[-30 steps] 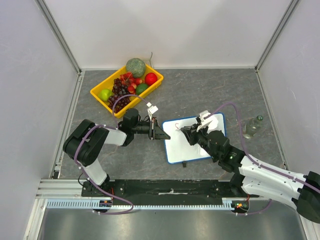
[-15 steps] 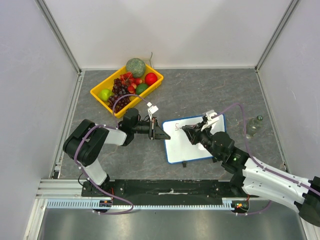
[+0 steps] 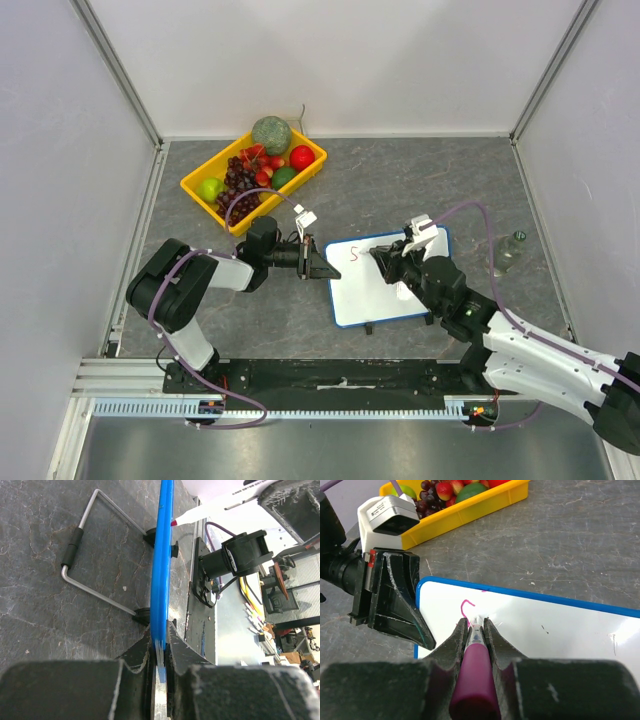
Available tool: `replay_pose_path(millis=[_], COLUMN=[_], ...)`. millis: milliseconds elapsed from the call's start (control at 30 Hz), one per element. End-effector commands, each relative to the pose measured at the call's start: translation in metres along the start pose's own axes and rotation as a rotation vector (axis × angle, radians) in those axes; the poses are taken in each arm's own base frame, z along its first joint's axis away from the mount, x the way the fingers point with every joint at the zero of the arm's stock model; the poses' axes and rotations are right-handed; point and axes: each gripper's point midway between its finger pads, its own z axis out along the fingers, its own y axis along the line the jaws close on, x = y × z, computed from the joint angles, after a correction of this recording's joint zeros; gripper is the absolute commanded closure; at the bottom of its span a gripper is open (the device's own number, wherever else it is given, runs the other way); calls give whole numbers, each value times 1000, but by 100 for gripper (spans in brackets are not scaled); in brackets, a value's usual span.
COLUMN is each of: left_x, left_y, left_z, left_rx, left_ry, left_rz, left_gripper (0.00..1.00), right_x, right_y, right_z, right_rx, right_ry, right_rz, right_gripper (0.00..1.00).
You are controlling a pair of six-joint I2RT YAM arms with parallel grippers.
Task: Write a sentence on the whiteboard
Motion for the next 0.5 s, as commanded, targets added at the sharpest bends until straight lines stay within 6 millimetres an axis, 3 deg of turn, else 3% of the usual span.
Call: replay_pose_path(millis=[0, 300, 467], left_x=[3, 4, 5], left_y=[0, 0, 0], left_z=[2, 2, 2], left_rx=[30, 31, 30], left_ry=[23, 25, 28], left_rz=[56, 55, 51], left_gripper=[98, 98, 98], right_x=[-16, -15, -4], right_y=[-5, -1, -3], right_z=[3, 5, 8], right_rx=[31, 0, 4], right_ry=[-41, -47, -16], right_rz=[4, 21, 17], right_gripper=[100, 100, 100])
